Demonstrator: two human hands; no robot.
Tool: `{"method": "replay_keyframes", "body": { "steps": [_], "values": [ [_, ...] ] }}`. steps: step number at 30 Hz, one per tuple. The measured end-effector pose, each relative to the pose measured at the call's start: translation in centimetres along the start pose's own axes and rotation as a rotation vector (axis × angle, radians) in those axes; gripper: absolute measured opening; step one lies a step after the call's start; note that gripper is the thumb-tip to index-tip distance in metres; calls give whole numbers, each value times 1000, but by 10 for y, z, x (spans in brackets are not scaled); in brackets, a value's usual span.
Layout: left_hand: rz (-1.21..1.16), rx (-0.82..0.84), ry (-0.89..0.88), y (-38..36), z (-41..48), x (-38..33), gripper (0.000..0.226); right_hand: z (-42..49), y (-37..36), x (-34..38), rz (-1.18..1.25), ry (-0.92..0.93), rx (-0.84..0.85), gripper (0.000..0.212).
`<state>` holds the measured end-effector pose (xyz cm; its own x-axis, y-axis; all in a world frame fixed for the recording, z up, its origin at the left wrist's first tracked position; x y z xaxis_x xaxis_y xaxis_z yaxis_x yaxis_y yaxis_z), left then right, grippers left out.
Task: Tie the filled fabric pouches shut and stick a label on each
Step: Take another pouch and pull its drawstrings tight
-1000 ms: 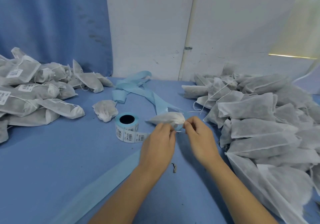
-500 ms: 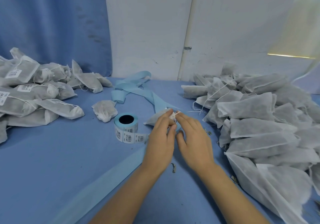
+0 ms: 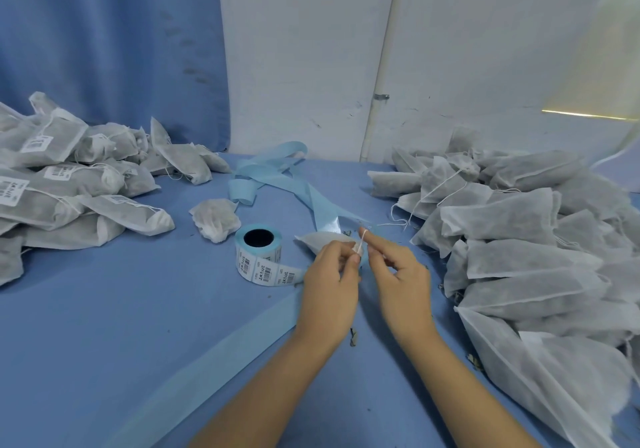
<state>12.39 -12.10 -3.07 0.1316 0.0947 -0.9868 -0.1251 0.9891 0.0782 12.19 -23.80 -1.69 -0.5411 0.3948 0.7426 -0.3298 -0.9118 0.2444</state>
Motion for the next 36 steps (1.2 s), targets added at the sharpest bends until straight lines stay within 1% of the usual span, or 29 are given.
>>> {"method": "replay_keyframes", "body": {
  "steps": [3, 6, 8, 11, 15, 18, 20, 22, 25, 27, 29, 32, 36],
  "values": [
    [21, 11, 16, -4, -2, 1, 13, 0, 5, -7, 106, -69, -61, 44],
    [22, 20, 27, -6, -3, 2, 14, 1, 6, -14, 238, -143, -135, 31],
    [-17, 28, 27, -5, -4, 0, 17, 1, 6, -17, 309, -179, -170, 25],
    [-55, 16, 28, 0, -3, -3, 18, 0, 6, -22, 352, -213, -180, 18],
    [-96, -23, 79, 6, 1, -3, 19, 1, 4, -21, 316, -202, -137, 14],
    [-93, -26, 73, 10, 2, -7, 17, 2, 2, -15, 271, -150, -61, 24],
    [-64, -36, 48, 11, 2, -11, 16, 2, 1, -10, 174, -96, 0, 26],
    [-29, -51, 13, 13, 2, -15, 14, 1, 1, -3, 73, -28, 38, 21],
    [-11, -63, -24, 15, 1, -18, 13, 1, 0, 6, -59, 69, 64, 24],
    [-25, -59, -27, 15, 0, -17, 12, 1, -2, 10, -112, 100, 65, 25],
    [-94, -42, -11, 12, -1, -13, 11, 1, -3, 10, -94, 93, 47, 23],
    [-205, -14, 22, 9, 0, -9, 10, 1, -1, 6, -38, 50, 12, 27],
    [-228, 18, 6, 6, 0, -9, 13, 1, -4, -5, 135, -77, 5, 24]
  ]
}}
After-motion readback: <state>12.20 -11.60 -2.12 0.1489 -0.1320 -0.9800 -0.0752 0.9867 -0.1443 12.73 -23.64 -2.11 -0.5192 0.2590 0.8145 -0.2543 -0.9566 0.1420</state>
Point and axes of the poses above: each hand's wrist, its own z-axis towards the middle knuckle, its own y-axis out of the back of the hand, x = y × z, the point moved 7 cm from there along z, towards the middle knuckle, and after that the axes turned 10 degrees about y, right-handed, at the moved point
